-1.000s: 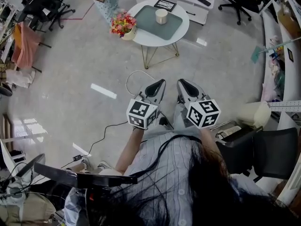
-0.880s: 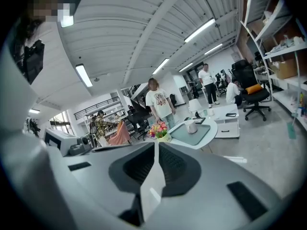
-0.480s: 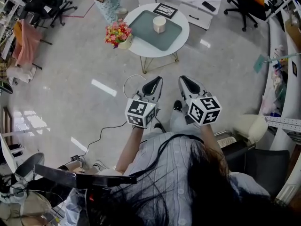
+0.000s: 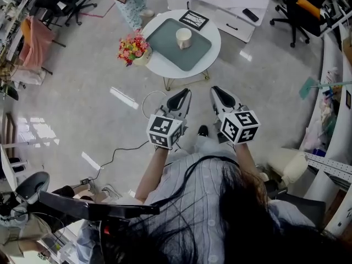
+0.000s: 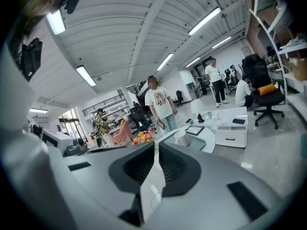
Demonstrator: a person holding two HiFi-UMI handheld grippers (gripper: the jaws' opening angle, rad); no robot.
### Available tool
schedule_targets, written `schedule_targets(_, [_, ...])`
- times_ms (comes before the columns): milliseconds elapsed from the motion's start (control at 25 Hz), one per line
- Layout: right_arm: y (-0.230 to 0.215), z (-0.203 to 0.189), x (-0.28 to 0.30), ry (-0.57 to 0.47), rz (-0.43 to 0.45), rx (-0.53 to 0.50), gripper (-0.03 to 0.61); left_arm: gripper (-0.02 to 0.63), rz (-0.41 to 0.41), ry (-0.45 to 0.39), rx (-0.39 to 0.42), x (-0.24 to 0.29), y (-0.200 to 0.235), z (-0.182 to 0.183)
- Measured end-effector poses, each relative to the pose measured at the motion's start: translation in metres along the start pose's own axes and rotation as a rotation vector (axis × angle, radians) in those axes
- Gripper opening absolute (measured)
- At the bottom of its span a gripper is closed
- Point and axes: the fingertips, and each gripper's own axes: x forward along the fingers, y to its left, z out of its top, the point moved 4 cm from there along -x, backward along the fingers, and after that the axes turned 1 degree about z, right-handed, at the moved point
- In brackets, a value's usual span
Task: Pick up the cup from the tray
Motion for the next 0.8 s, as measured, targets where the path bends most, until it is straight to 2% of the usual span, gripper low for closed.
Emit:
schedule_targets(280, [-0.028, 0.011, 0.01, 0.007, 0.008, 0.002, 0.043, 0.015, 0.004, 0.014, -0.009, 0.03, 0.0, 0.004])
schedule_targets(800, [-0.045, 0.018, 0.025, 0.03, -0.002, 0.021, 0.043, 0.018, -0.016, 0.042, -0.017, 0.06, 0.011, 0.008])
